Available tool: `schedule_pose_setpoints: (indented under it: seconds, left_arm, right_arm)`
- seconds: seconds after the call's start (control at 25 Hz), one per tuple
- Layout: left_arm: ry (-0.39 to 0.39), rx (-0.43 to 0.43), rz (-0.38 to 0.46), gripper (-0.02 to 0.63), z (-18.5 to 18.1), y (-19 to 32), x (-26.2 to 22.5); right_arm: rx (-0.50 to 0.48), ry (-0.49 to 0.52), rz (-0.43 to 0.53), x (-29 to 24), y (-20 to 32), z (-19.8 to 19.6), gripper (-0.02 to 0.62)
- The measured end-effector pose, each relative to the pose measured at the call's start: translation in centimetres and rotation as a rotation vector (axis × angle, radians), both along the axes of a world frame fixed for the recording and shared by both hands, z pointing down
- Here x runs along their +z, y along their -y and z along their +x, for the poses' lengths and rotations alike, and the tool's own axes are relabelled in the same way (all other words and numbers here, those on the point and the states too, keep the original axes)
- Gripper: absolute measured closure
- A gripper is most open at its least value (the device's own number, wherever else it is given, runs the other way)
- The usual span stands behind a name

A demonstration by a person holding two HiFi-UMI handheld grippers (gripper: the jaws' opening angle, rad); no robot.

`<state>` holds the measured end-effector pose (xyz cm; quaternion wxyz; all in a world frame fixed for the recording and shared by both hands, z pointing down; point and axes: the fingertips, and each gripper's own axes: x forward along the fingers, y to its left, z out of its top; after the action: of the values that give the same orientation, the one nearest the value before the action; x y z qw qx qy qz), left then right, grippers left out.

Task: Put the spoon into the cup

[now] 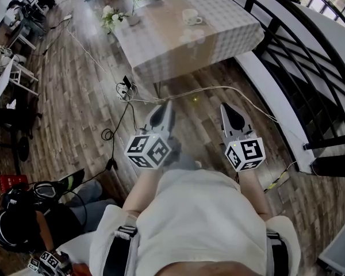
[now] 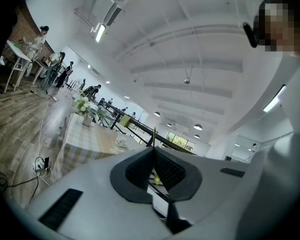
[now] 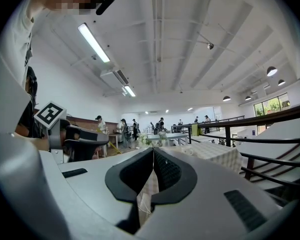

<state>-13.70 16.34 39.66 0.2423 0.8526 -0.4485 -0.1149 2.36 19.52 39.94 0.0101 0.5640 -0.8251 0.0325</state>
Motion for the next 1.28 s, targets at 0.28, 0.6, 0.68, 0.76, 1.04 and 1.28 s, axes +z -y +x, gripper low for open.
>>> schedule_pose_setpoints:
  seconds: [0.28,0.6,0.68,0.76,1.04,1.28]
  left_arm:
    - [-0.003,-0.004,-0.004,0.601,0.6,0.0,-0.3]
    - [-0.036,-0.006,-0.014,0.601,0.9,1.4,-0.4]
    - [-0.037,-0.002,-0.013,0.601,1.3,2.1,-0.3]
    - [-0.038,0.001,-0.015,0.601,1.6,2.9,-0.2]
    - [-0.048,0.005,-0.025,0.601,2.7,7.3,0.1]
    - [-0.059,0.006,-0.032,0.601,3.5,11.9,0.2]
  right_arm:
    - [-0.005,0.017,-0.007,0.1,0.4,1.2,0.594]
    - [-0.026,0.029,-0.019,0.6,1.4,1.2,0.594]
    - [-0.023,0.030,-0.024,0.9,1.9,1.4,0.594]
    - [-0.021,0.025,-0.028,1.1,2.6,1.8,0.594]
    - [-0.009,0.013,-0.035,0.9,6.4,3.2,0.594]
    - [-0.004,-0.002,-0.040,0.5,10.9,4.1,0.594]
